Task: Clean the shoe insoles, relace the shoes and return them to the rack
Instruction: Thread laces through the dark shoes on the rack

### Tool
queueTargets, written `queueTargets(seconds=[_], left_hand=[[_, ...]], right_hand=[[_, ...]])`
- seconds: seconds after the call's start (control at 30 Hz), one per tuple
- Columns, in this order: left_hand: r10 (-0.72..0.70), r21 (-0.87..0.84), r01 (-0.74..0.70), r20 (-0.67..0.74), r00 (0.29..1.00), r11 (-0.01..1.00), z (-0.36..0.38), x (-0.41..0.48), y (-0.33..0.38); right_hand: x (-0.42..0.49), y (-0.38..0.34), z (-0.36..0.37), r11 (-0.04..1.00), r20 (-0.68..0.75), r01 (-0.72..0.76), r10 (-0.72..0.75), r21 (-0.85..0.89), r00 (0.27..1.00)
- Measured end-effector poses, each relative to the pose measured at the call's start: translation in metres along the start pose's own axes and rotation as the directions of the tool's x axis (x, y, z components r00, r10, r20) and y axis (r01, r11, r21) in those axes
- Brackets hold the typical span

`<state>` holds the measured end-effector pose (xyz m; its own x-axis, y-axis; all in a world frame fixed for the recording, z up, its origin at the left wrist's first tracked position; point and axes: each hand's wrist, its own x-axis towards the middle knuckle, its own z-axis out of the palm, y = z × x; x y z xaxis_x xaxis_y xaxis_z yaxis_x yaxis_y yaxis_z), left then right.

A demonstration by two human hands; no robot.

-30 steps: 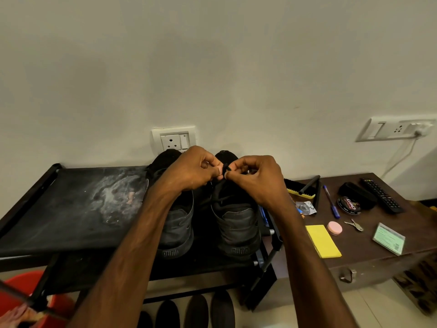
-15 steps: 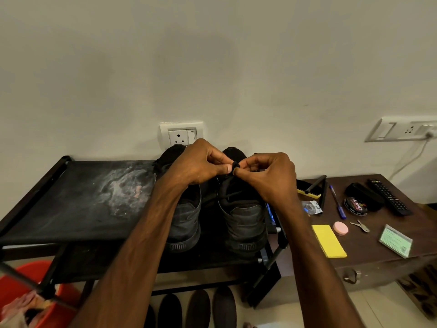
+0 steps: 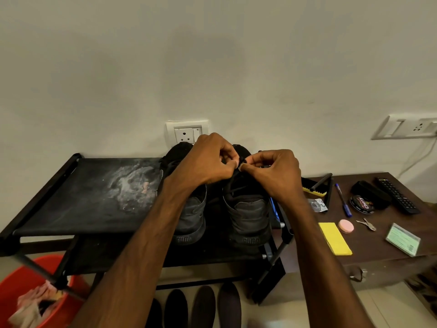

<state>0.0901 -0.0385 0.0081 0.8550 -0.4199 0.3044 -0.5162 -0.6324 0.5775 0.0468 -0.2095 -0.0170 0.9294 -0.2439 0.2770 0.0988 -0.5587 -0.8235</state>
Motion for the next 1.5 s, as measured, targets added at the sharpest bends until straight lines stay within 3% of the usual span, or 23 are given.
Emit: queueTargets(seconds=[0.13, 0.33, 0.5, 1.03, 1.1, 1.3, 1.4, 1.5], left_hand=[[0.028, 0.034, -0.029, 0.032, 0.999, 0.999, 0.0, 0.003, 0.003], [-0.005, 0.046, -0.003, 0.19, 0.982, 0.999, -0.011, 0.027, -0.008], [0.049, 0.062, -0.07, 0.298, 0.953, 0.996, -0.009, 0.038, -0.011], [0.144, 0.138, -0.234, 0.472, 0.87, 0.962, -0.006, 0.056, -0.016], [0.137, 0.149, -0.231, 0.467, 0.874, 0.962, -0.005, 0.056, -0.016], [0.092, 0.041, -0.109, 0.299, 0.95, 0.993, -0.004, 0.045, -0.021], [0.054, -0.06, -0.039, 0.286, 0.957, 0.997, -0.004, 0.036, -0.021], [0.075, -0.09, -0.055, 0.239, 0.968, 0.994, -0.004, 0.033, -0.022]], right_hand=[[0.0, -0.001, -0.004, 1.0, 0.065, -0.011, 0.011, -0.002, 0.998], [0.002, -0.004, -0.018, 0.996, 0.233, -0.063, 0.047, 0.062, 0.971], [0.001, -0.008, -0.028, 0.989, 0.317, -0.138, 0.113, 0.058, 0.942], [-0.005, -0.025, -0.049, 0.989, 0.487, -0.147, 0.136, -0.016, 0.862], [-0.005, -0.025, -0.048, 0.987, 0.462, -0.155, 0.153, -0.034, 0.873], [-0.006, -0.017, -0.034, 0.991, 0.189, -0.125, 0.133, -0.056, 0.973], [-0.007, -0.02, -0.033, 0.992, 0.151, -0.123, 0.127, -0.032, 0.98], [-0.007, -0.018, -0.034, 0.992, 0.155, -0.111, 0.12, -0.066, 0.981]])
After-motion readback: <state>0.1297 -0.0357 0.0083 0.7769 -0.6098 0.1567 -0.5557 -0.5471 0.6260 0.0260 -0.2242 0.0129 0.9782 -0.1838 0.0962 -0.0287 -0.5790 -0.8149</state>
